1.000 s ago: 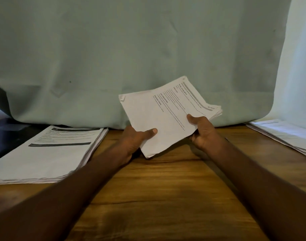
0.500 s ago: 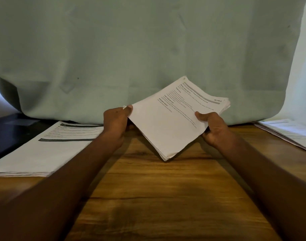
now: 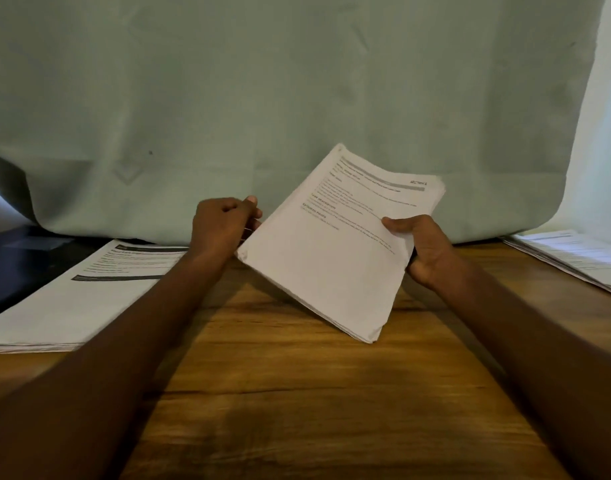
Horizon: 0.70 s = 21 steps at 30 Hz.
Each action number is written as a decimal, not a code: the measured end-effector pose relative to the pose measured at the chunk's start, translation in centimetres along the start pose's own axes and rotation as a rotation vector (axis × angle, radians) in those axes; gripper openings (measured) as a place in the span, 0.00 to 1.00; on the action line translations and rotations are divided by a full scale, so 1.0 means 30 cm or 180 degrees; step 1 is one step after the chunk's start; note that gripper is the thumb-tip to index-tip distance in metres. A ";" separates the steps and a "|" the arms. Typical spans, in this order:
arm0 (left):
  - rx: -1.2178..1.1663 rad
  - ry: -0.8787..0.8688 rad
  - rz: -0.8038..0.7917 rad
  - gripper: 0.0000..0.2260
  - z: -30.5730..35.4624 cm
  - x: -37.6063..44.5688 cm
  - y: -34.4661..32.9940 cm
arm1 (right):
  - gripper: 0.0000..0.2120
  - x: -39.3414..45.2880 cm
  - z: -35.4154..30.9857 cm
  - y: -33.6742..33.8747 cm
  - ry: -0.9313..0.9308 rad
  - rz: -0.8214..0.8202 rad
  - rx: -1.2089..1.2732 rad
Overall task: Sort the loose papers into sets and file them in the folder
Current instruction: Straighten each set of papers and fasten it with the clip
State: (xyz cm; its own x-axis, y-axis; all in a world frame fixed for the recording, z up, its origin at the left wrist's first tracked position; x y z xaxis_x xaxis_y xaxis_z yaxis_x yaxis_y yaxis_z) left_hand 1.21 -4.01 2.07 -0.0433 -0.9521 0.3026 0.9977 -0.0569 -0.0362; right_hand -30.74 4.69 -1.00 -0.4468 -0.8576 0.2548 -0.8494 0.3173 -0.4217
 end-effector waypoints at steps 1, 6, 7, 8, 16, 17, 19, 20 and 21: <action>0.0103 -0.0198 0.0028 0.12 0.019 -0.005 0.001 | 0.21 -0.009 0.000 -0.021 -0.0043 -0.0250 -0.0029; -0.0059 0.0392 -0.0627 0.21 0.000 -0.025 -0.050 | 0.24 -0.078 0.038 -0.111 -0.0486 -0.1078 -0.0519; -0.0081 0.0458 -0.0741 0.21 -0.007 -0.030 -0.055 | 0.24 -0.085 0.050 -0.122 -0.0577 -0.1112 -0.0604; -0.0121 0.0504 -0.0830 0.20 -0.017 -0.037 -0.064 | 0.24 -0.094 0.057 -0.131 -0.0654 -0.1176 -0.0685; -0.0446 0.1041 -0.1110 0.12 -0.101 -0.055 -0.090 | 0.20 -0.159 0.092 -0.175 -0.1013 -0.1461 -0.0797; -0.0448 0.1032 -0.1137 0.13 -0.106 -0.051 -0.092 | 0.19 -0.154 0.087 -0.172 -0.1018 -0.1313 -0.0728; -0.0478 0.0998 -0.1243 0.13 -0.109 -0.054 -0.103 | 0.19 -0.133 0.078 -0.151 -0.0975 -0.0896 -0.0635; -0.0477 0.1000 -0.1313 0.13 -0.109 -0.061 -0.112 | 0.19 -0.121 0.078 -0.135 -0.0968 -0.0679 -0.0602; -0.0446 0.1002 -0.1377 0.14 -0.113 -0.068 -0.124 | 0.19 -0.110 0.083 -0.117 -0.0994 -0.0501 -0.0602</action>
State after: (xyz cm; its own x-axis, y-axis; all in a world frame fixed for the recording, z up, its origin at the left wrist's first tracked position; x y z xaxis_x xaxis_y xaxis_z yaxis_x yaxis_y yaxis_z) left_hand -2.58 -2.87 -1.63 -0.4825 -0.8757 0.0193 0.8700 -0.4817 -0.1048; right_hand -25.59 5.40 -2.53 -0.2249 -0.9743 0.0145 -0.9505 0.2160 -0.2235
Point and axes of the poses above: each hand's wrist, its own x-axis towards the middle knuckle, its own y-axis out of the back of the hand, z = x × y, the point moved 6 cm from there along x, towards the middle knuckle, and after that the axes turned 4 degrees about y, right-handed, at the moved point
